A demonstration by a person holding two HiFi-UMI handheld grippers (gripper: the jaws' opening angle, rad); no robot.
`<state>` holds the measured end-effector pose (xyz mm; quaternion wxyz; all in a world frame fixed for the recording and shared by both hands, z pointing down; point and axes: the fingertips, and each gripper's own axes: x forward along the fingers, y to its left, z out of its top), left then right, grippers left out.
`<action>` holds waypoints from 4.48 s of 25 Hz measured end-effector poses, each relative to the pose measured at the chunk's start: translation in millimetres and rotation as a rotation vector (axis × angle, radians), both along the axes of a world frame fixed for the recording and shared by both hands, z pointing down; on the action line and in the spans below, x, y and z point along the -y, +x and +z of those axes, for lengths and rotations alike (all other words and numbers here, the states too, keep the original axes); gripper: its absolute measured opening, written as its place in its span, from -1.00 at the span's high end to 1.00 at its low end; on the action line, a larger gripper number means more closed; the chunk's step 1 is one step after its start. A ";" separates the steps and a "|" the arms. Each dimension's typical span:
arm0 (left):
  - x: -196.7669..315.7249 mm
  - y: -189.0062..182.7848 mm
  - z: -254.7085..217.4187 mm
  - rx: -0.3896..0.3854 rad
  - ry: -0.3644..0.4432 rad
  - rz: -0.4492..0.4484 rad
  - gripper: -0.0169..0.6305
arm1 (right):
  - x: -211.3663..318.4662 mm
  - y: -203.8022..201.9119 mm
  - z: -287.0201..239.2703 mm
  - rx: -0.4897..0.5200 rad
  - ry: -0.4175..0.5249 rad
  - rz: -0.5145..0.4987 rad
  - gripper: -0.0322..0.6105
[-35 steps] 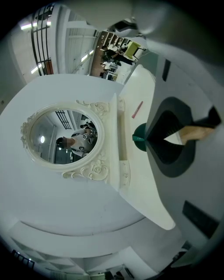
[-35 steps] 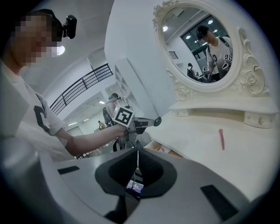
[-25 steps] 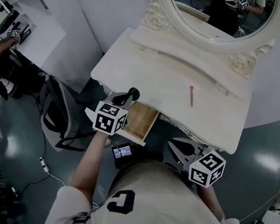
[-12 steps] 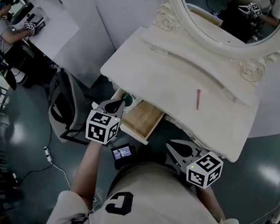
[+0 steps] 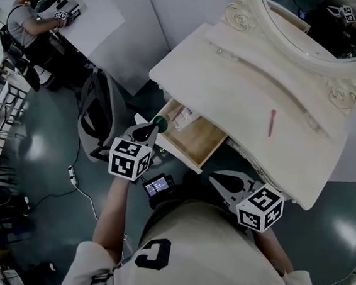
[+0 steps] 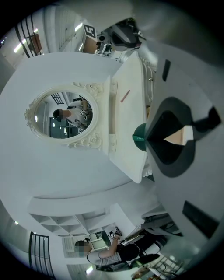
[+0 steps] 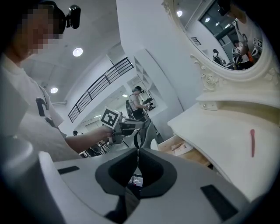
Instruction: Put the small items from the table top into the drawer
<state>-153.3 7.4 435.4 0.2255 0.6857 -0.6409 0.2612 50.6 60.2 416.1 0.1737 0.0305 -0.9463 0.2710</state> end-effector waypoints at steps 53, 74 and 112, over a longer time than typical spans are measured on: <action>98.5 -34.5 181.6 0.077 -0.330 0.355 0.77 | 29.5 -63.4 17.4 -0.202 -0.037 0.355 0.81; 120.6 -26.9 245.9 0.016 -0.474 0.369 0.77 | 31.0 -45.8 32.3 -0.256 -0.103 0.432 0.81; 121.7 -23.6 290.6 -0.107 -0.568 0.305 0.37 | 6.3 -13.7 37.8 -0.325 -0.117 0.505 0.81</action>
